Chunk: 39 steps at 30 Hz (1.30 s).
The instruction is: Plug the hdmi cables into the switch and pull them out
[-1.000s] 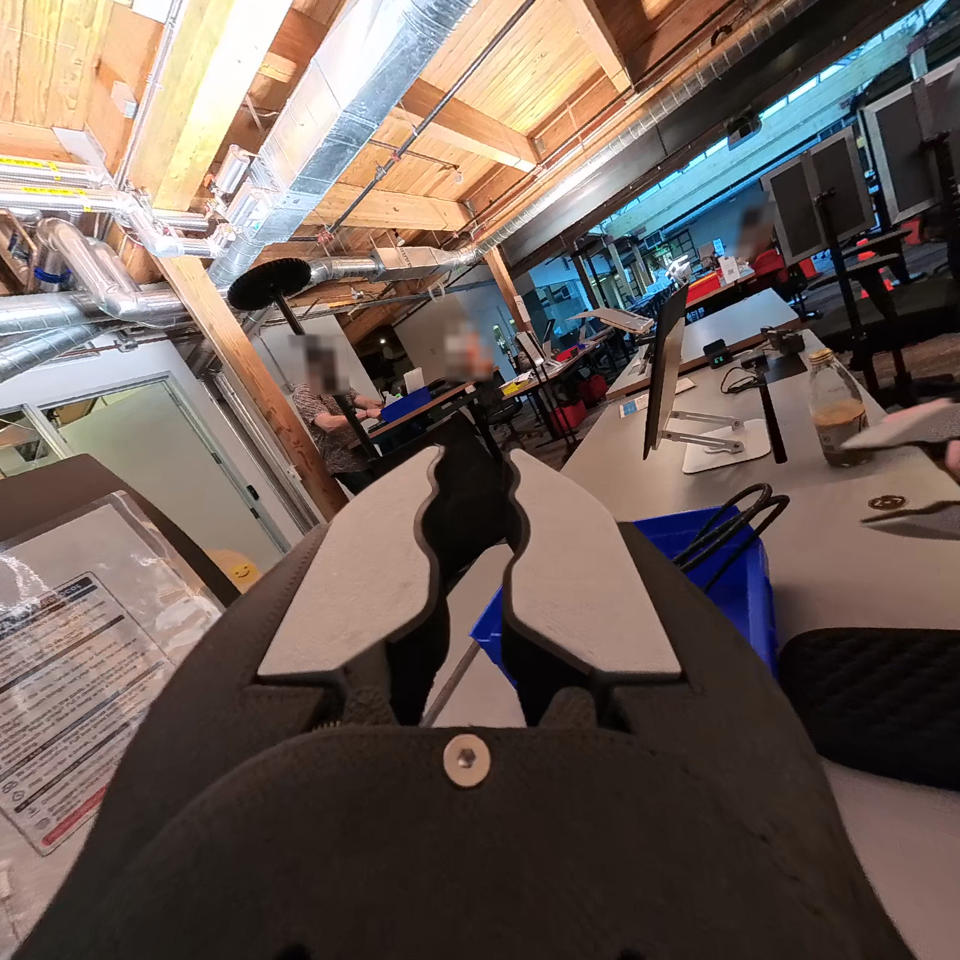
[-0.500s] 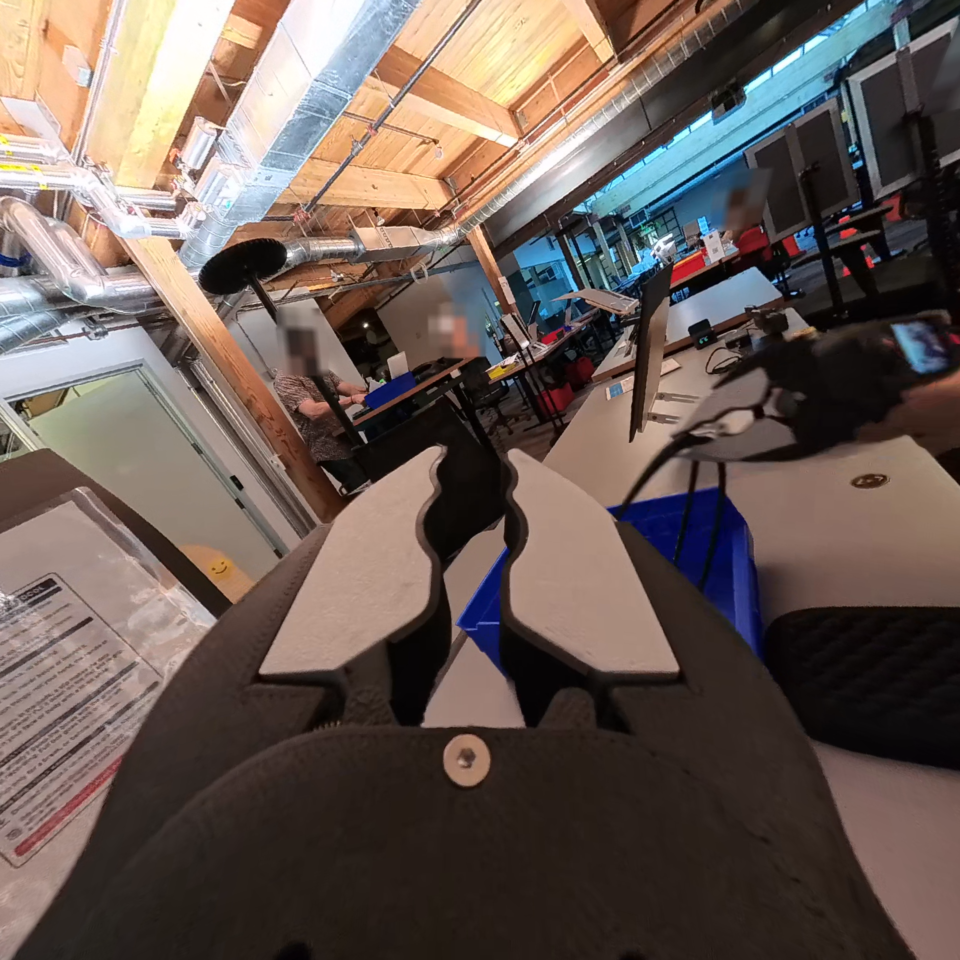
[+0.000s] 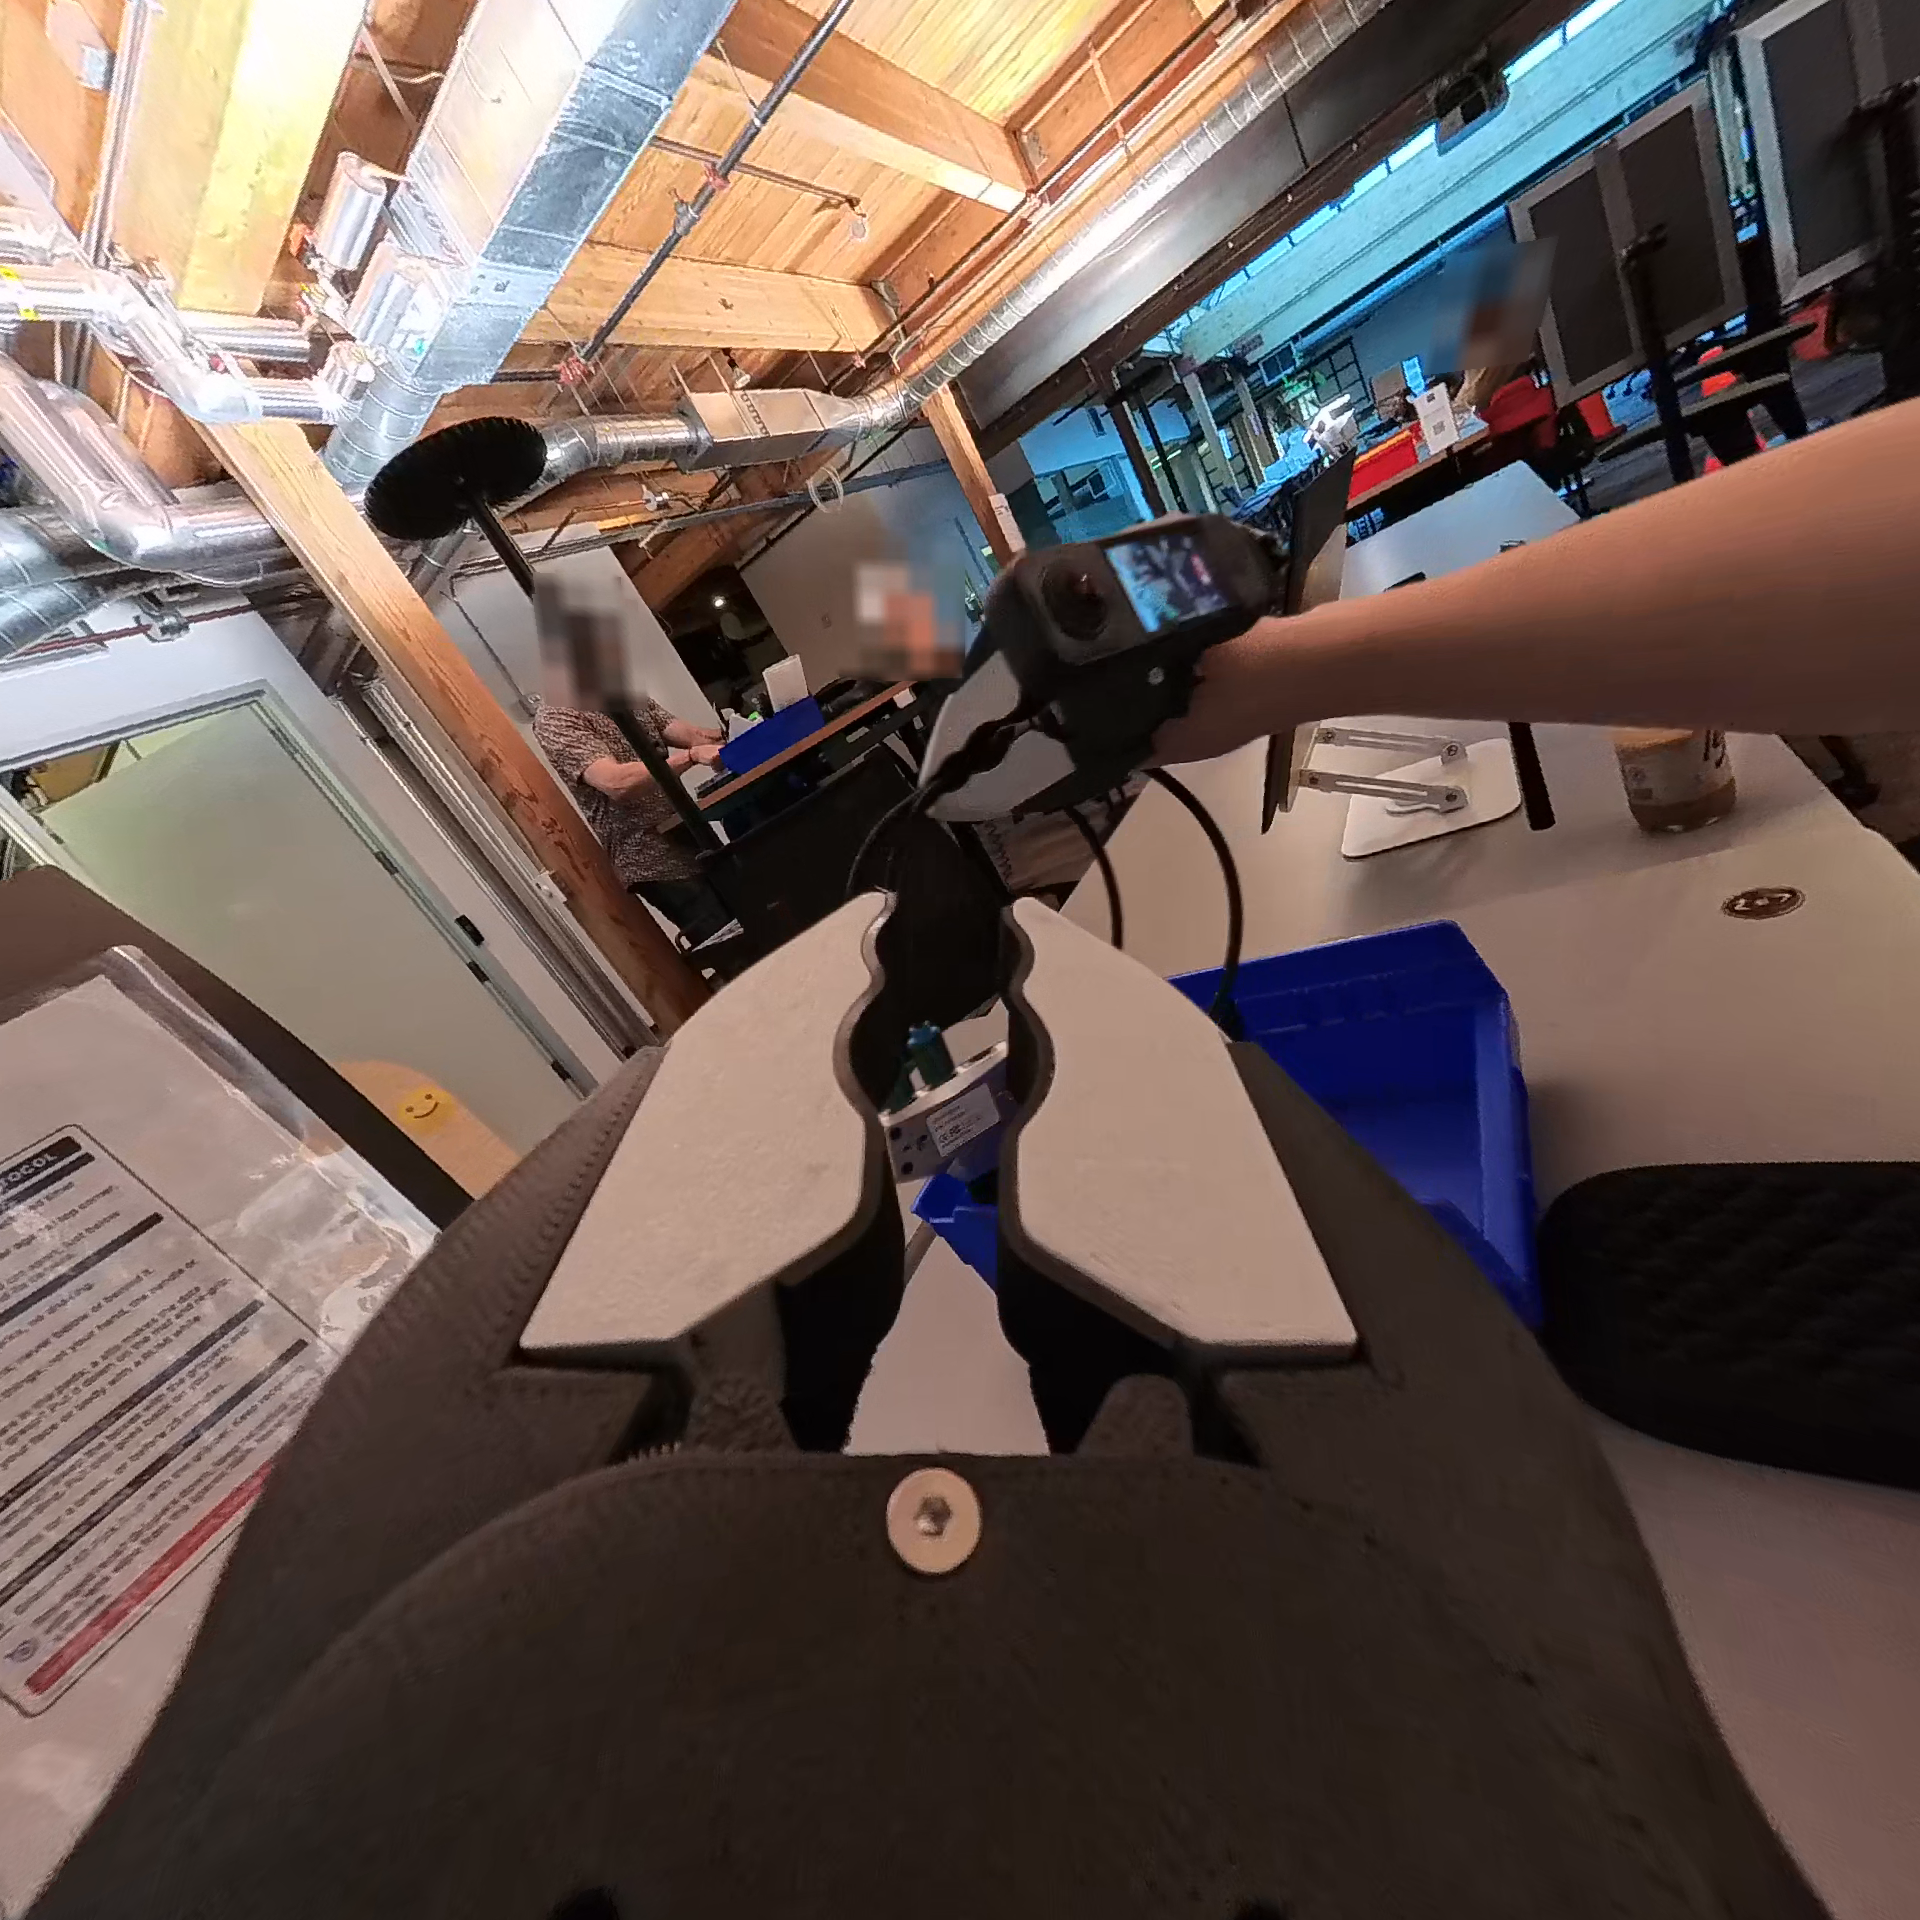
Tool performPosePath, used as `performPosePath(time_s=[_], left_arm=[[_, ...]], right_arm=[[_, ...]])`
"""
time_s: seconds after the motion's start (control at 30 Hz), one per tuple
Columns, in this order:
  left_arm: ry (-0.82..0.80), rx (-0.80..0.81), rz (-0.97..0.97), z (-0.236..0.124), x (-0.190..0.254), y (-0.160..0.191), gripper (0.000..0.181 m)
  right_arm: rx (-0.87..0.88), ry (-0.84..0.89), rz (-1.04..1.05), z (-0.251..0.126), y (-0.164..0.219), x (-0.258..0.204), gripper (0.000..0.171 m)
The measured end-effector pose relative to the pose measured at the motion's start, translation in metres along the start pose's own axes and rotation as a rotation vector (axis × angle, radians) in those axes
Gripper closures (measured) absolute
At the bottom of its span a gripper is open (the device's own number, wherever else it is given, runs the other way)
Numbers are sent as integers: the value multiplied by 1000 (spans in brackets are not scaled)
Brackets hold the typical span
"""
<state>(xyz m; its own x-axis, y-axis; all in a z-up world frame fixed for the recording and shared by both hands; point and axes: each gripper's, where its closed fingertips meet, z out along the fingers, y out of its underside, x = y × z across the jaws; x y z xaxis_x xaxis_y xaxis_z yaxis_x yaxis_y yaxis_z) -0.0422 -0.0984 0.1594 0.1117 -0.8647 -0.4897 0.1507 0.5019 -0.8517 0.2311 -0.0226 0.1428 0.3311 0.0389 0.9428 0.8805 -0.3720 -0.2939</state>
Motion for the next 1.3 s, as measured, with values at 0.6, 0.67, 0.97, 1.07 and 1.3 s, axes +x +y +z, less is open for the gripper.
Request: performPosePath(time_s=[0.6, 0.67, 0.97, 1.07, 1.3], left_arm=[[1, -22, -14, 5, -3, 10, 167], [3, -26, -10, 5, -2, 11, 166], [22, -62, 18, 13, 9, 18, 167], [27, -65, 17, 16, 11, 19, 167], [37, -128, 58, 23, 19, 33, 167]], right_arm=[[285, 275, 250, 22, 39, -29, 164], [283, 283, 329, 15, 56, -35, 164], [341, 311, 329, -1, 66, -38, 164], [416, 346, 213, -3, 39, -38, 164], [519, 347, 294, 17, 24, -42, 164]])
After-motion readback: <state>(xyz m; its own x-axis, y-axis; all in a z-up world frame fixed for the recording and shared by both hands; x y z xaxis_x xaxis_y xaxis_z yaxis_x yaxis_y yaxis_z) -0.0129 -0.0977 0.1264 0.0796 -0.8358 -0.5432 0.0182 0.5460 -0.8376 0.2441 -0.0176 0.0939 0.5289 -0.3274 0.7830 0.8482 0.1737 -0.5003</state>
